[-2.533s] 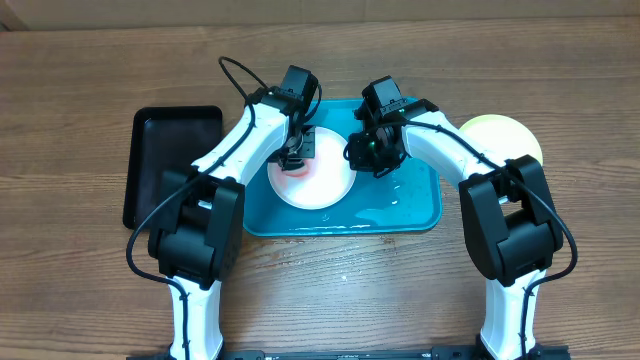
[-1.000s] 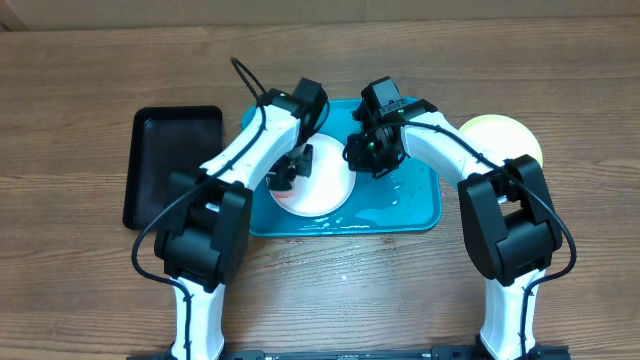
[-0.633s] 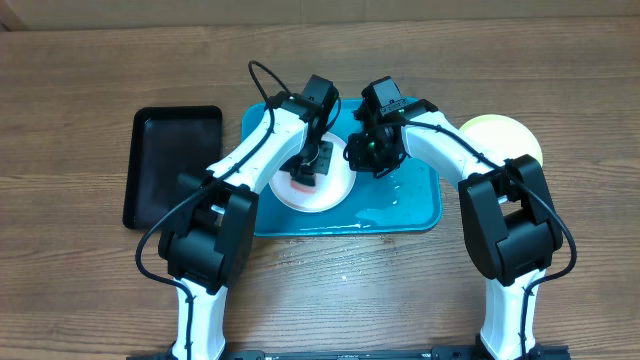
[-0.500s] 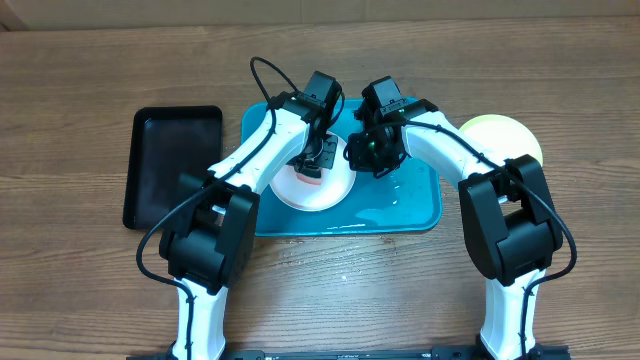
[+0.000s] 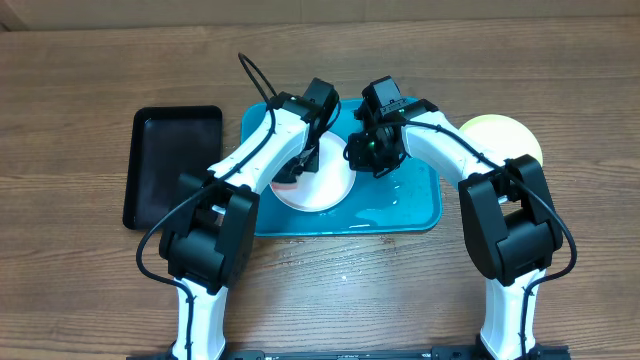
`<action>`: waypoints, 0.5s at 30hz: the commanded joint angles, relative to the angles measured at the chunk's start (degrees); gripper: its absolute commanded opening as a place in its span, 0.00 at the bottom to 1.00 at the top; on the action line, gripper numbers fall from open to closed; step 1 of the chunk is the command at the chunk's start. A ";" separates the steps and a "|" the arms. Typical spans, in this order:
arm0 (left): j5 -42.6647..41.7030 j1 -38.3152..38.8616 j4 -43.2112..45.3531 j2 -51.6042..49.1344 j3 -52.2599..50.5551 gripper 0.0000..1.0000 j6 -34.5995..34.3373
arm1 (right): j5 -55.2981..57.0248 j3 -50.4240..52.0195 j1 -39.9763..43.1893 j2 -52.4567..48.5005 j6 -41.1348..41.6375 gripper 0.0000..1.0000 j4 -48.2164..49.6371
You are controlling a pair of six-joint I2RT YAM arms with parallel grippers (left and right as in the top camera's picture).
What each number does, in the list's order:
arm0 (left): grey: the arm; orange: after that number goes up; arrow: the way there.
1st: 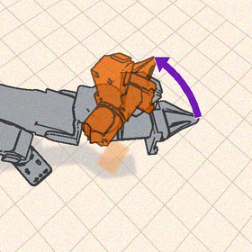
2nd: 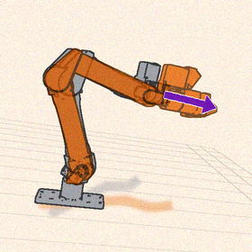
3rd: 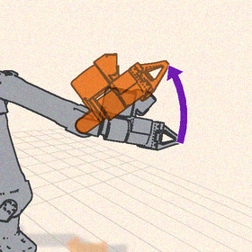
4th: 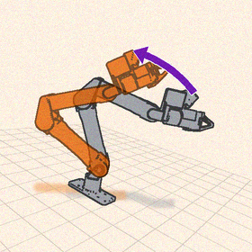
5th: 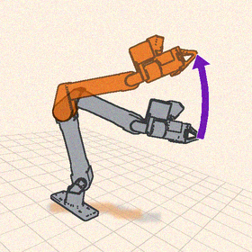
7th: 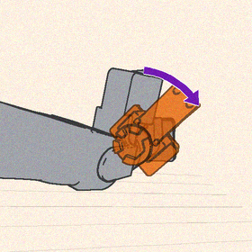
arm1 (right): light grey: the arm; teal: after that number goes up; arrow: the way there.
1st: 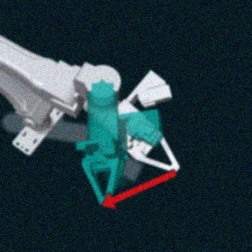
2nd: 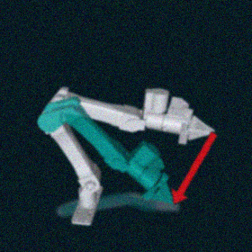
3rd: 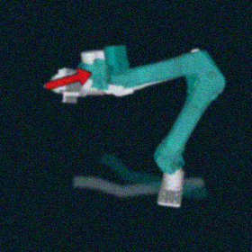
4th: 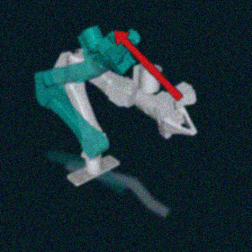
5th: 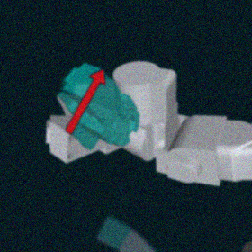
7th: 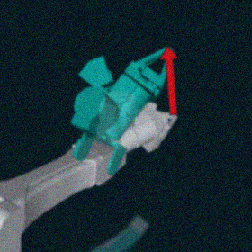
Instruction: Clean dirty plates on tray and stack at the side
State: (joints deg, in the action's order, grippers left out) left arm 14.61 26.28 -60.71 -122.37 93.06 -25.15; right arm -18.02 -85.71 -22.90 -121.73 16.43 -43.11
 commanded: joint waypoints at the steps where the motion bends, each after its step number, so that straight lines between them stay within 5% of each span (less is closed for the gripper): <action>1: -9.22 0.44 -2.03 0.22 0.52 0.04 2.08 | 0.31 0.22 0.09 -1.20 0.02 0.05 0.07; 7: -22.95 0.44 -0.37 0.22 0.52 0.04 11.61 | 0.28 0.22 0.09 -1.20 0.04 0.05 0.17; 15: -21.27 0.31 8.04 0.22 0.52 0.04 12.39 | 0.28 0.22 0.09 -1.20 0.02 0.05 0.02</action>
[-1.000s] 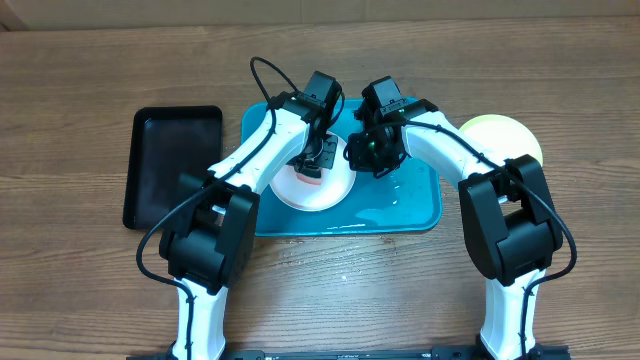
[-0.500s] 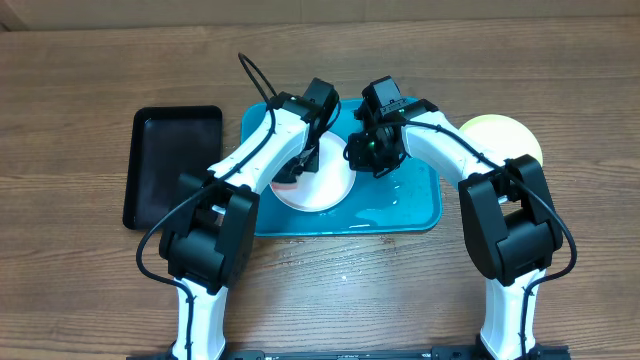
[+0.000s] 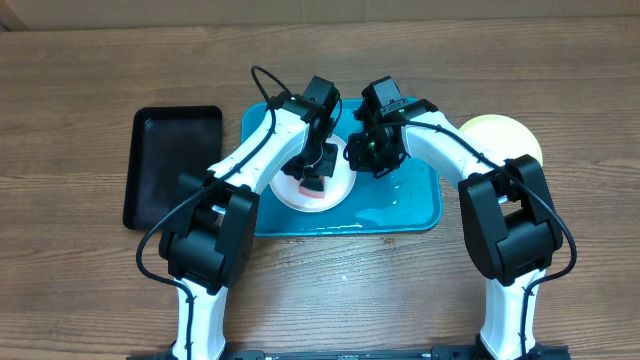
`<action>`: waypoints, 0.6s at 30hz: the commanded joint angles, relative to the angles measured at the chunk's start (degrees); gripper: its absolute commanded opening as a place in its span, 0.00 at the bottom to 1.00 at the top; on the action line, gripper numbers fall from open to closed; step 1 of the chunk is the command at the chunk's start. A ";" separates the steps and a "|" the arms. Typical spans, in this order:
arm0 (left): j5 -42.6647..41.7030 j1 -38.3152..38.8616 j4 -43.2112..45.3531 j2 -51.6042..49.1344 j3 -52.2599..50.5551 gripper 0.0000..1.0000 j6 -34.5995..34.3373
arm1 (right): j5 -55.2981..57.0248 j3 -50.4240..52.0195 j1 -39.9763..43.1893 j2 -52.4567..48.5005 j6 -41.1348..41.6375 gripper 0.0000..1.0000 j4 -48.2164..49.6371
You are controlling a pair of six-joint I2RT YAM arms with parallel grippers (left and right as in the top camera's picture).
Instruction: Clean dirty plates on tray and stack at the side
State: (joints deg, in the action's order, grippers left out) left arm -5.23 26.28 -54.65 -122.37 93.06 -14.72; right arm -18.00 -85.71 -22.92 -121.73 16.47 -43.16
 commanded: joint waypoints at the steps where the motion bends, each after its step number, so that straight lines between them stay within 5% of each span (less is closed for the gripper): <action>1: 0.61 0.33 3.50 0.22 0.52 0.04 1.70 | 0.28 0.22 0.11 -1.20 -0.02 0.05 0.07; 11: 32.28 0.31 6.71 0.22 0.52 0.04 -11.39 | 0.28 0.22 0.11 -1.20 -0.02 0.05 0.07; 18: 22.62 0.39 -1.84 0.22 0.52 0.04 -12.74 | 0.28 0.22 0.11 -1.20 -0.02 0.05 0.07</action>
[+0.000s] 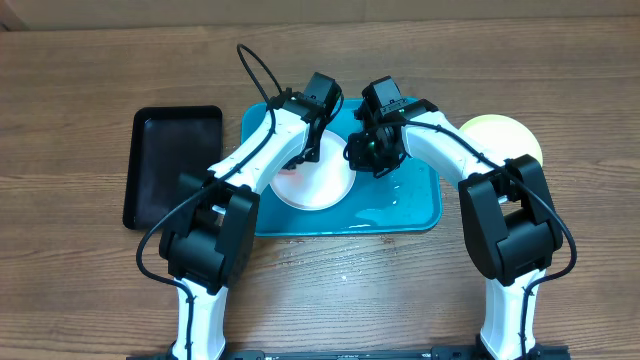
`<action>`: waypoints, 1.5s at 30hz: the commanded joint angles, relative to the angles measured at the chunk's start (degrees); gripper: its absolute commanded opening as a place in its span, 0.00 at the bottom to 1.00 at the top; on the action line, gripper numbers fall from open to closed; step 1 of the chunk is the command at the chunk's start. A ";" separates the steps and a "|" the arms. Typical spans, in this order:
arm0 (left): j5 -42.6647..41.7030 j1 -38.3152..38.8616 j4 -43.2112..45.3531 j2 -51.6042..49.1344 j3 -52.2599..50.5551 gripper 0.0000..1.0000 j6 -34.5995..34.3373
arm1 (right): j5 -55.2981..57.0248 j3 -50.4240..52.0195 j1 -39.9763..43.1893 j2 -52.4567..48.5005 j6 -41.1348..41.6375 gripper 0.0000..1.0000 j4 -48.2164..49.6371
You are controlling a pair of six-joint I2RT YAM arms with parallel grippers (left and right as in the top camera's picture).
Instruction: Clean dirty plates on tray and stack at the side
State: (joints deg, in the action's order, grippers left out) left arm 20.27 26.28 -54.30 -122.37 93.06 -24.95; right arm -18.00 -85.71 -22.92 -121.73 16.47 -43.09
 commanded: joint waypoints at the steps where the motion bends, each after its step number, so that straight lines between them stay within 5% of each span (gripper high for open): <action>1: -5.42 0.39 -3.26 0.22 0.52 0.04 -2.49 | 0.28 0.22 0.11 -1.20 -0.02 0.05 0.00; 10: -27.80 0.55 -5.18 0.22 0.52 0.04 2.78 | 0.26 0.22 0.11 -1.20 -0.02 0.05 0.04; 18: -25.22 0.00 5.38 0.22 0.52 0.04 3.10 | 0.28 0.22 0.11 -1.20 -0.02 0.05 0.00; 26: -7.72 -1.77 11.45 0.24 0.68 0.04 1.01 | 0.31 0.22 0.11 -1.20 -0.02 0.05 -0.02; 40: -5.35 -9.29 -17.27 0.24 22.77 0.04 -0.96 | -0.04 -1.22 0.11 0.63 0.11 0.04 -4.02; 45: -9.97 -10.97 -19.91 0.24 25.22 0.04 -0.81 | 6.36 -1.84 0.09 6.47 -0.02 0.04 -8.85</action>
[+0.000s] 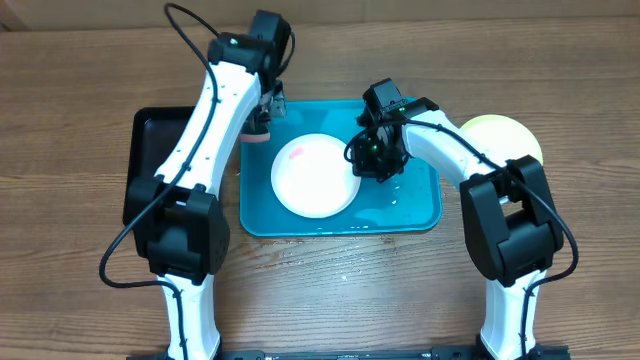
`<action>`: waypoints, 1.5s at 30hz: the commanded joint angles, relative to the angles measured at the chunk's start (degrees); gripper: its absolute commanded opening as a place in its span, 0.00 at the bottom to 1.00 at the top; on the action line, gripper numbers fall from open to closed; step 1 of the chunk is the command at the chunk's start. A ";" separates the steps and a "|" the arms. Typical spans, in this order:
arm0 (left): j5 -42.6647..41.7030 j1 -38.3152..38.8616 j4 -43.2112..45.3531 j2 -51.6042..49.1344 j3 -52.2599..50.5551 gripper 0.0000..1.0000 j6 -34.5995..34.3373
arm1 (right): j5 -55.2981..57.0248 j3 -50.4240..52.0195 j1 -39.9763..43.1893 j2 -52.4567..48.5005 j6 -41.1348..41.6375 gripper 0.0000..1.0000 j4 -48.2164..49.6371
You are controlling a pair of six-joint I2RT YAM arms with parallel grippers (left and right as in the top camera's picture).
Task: Clean dirty plates on tray and stack at the side
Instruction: 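Lift the sponge off the white plate with the left gripper, then lift the white plate off the tray with the right gripper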
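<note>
A white plate (313, 176) lies on the teal tray (415, 210), with a faint pink smear near its upper left rim. My left gripper (262, 122) hangs over the tray's far left corner, off the plate, shut on a pink sponge (257, 140). My right gripper (371, 157) sits at the plate's right rim and appears shut on that edge. A pale yellow-green plate (505, 135) rests on the table to the right of the tray.
A black rectangular tray (160, 165) lies left of the teal tray, partly under my left arm. Some wet sheen shows on the teal tray's right half. Wooden table surrounds both trays.
My left gripper has moved with the sponge from the white plate's upper left part to the tray's far left corner, off the plate. The right gripper and the plate have stayed put.
My left gripper held the sponge on the white plate, first at its left side, then near its middle, then at its upper left, while my right gripper kept hold of the right rim. Now the sponge is off the plate at the tray's corner.
</note>
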State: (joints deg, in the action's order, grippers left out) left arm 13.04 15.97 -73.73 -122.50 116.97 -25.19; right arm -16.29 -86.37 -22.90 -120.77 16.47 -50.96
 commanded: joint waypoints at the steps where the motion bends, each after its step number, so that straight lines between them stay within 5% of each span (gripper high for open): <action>1: -3.61 -0.87 -0.52 0.35 1.20 0.04 -0.57 | 6.62 -1.18 0.00 6.95 0.00 0.04 -1.95; 17: -6.73 -1.18 -0.20 0.35 0.09 0.04 -0.59 | 52.02 -1.18 -6.12 28.28 4.81 0.04 -10.19; 45: -8.09 -0.94 0.31 0.35 0.09 0.04 -0.59 | 104.37 -1.14 -24.98 29.11 4.74 0.04 -10.82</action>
State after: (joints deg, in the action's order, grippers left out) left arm 5.96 14.90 -73.69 -122.50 116.97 -25.19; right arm 78.96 -86.37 -46.81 -92.86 20.56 -62.63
